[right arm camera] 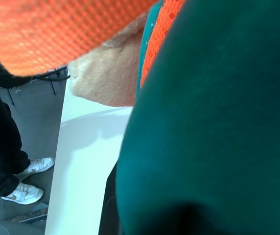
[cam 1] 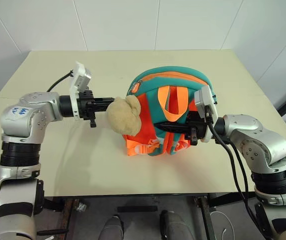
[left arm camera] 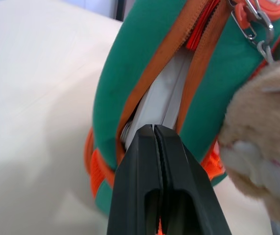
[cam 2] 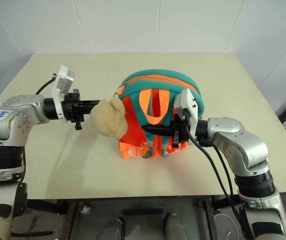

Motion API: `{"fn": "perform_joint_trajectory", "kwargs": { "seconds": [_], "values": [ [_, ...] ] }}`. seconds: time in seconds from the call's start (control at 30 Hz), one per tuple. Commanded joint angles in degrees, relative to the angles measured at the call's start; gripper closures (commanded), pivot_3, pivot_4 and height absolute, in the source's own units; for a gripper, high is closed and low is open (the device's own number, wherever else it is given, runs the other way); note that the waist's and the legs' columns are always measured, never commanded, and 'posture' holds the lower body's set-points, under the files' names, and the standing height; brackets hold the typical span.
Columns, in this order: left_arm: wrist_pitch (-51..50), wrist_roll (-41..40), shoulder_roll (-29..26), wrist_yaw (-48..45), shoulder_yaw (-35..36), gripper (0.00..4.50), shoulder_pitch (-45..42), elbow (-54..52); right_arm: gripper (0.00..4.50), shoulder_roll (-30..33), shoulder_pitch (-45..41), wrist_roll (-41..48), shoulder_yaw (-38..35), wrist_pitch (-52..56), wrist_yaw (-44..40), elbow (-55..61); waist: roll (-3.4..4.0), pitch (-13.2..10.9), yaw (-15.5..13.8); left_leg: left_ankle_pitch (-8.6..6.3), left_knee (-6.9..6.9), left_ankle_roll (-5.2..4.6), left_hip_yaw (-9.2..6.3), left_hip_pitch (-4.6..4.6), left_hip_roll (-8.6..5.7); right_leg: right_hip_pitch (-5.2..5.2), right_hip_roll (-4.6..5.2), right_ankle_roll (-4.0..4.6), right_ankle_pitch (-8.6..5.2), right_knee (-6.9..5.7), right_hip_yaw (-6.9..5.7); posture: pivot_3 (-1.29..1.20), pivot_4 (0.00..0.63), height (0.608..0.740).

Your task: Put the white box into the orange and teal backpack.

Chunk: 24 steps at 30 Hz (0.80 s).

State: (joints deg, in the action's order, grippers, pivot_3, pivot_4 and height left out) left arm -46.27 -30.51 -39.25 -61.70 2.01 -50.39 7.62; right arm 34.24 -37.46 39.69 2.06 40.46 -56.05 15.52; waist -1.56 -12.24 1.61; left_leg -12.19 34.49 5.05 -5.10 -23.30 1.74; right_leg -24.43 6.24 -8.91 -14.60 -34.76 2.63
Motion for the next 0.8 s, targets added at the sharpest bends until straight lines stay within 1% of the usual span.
{"fn": "perform_joint_trajectory", "kwargs": {
  "seconds": [0.03,0.13,0.23,0.3,0.37,0.47,0.57,0.6,0.63,0.7,0.8],
  "values": [
    [3.23,0.88,2.25,-0.68,-1.2,4.48,-2.35,2.13,4.5,0.32,-0.21,0.77,-1.58,0.04,0.85,2.43,0.0,0.0,-0.02,0.0,0.0,0.0,0.0,0.0,0.0,0.0,0.0,0.0,0.0,0.0,0.0,0.0,0.15,0.74],
    [4.85,2.17,4.69,-0.94,-3.13,4.48,-2.93,4.56,4.5,0.38,-0.1,0.8,-1.59,0.11,1.18,2.63,0.0,0.0,0.05,0.0,0.0,0.0,0.0,0.0,0.0,0.0,0.0,0.0,0.0,0.02,0.0,0.0,0.15,0.74],
    [8.65,5.34,6.63,-0.91,-5.39,4.48,-3.42,8.35,4.5,0.26,-0.2,0.77,-1.49,0.12,1.4,2.67,0.0,0.0,-0.01,0.0,0.0,0.0,0.01,0.0,0.0,0.0,0.0,0.0,0.0,0.01,0.0,0.0,0.15,0.74],
    [9.54,5.21,6.86,-1.57,-4.82,4.48,-3.46,8.26,4.5,0.24,-0.16,0.83,-1.56,0.12,1.63,2.83,0.0,0.0,-0.04,0.0,0.03,0.0,0.0,0.0,0.0,0.02,0.0,-0.01,0.01,0.01,0.0,0.0,0.15,0.74],
    [8.63,4.27,5.89,-1.68,-3.17,4.48,-3.71,6.85,4.5,0.32,0.0,1.01,-1.74,0.22,1.94,3.16,0.0,0.0,-0.03,0.0,0.04,0.0,0.0,-0.01,0.0,0.02,0.0,-0.02,0.01,0.02,0.0,0.0,0.15,0.74],
    [6.23,2.16,3.14,-2.5,-0.29,4.48,-3.42,4.63,4.5,0.53,0.36,1.2,-1.93,0.33,2.21,3.5,0.0,0.0,-0.01,0.0,0.03,0.0,0.0,-0.01,0.0,0.02,0.0,-0.02,0.01,0.03,0.0,0.0,0.15,0.74],
    [-1.73,-0.74,-4.86,-5.96,0.85,4.48,-1.19,-0.12,4.5,0.59,0.8,1.2,-2.06,0.45,2.22,3.71,0.0,-0.01,0.94,0.0,-0.06,0.0,0.0,0.01,0.0,0.0,-0.01,-0.01,0.01,0.05,0.03,0.0,0.15,0.74],
    [-3.73,-1.33,-6.51,-6.02,0.9,4.48,-0.68,-1.24,4.5,0.59,0.87,1.17,-2.07,0.46,2.19,3.72,0.0,0.0,1.14,-0.01,-0.12,0.0,0.01,0.02,0.0,-0.01,0.0,0.0,-0.01,0.05,0.04,0.0,0.15,0.74],
    [-4.83,-1.64,-7.69,-5.79,1.15,4.31,-0.15,-2.16,4.5,0.6,0.91,1.13,-2.05,0.43,2.13,3.67,0.0,0.0,1.16,-0.01,-0.19,0.0,0.01,0.06,0.0,-0.01,0.0,0.0,-0.03,0.05,0.05,0.0,0.15,0.74],
    [-5.08,-2.71,-9.43,-5.11,3.87,3.86,1.44,-4.23,4.5,0.59,0.97,1.08,-1.96,0.33,1.92,3.47,0.0,0.0,1.13,-0.01,-0.2,0.0,0.0,0.07,0.0,-0.01,0.0,0.0,-0.04,0.04,0.04,0.0,0.15,0.74],
    [-8.5,-6.91,-11.63,-4.11,9.87,2.92,4.21,-8.54,4.5,0.51,0.84,1.05,-1.75,0.09,1.37,3.01,-0.01,-0.01,0.98,-0.01,-0.17,0.0,0.0,0.04,0.0,0.0,0.0,0.0,-0.04,0.05,0.04,0.0,0.15,0.74]
  ]
}}
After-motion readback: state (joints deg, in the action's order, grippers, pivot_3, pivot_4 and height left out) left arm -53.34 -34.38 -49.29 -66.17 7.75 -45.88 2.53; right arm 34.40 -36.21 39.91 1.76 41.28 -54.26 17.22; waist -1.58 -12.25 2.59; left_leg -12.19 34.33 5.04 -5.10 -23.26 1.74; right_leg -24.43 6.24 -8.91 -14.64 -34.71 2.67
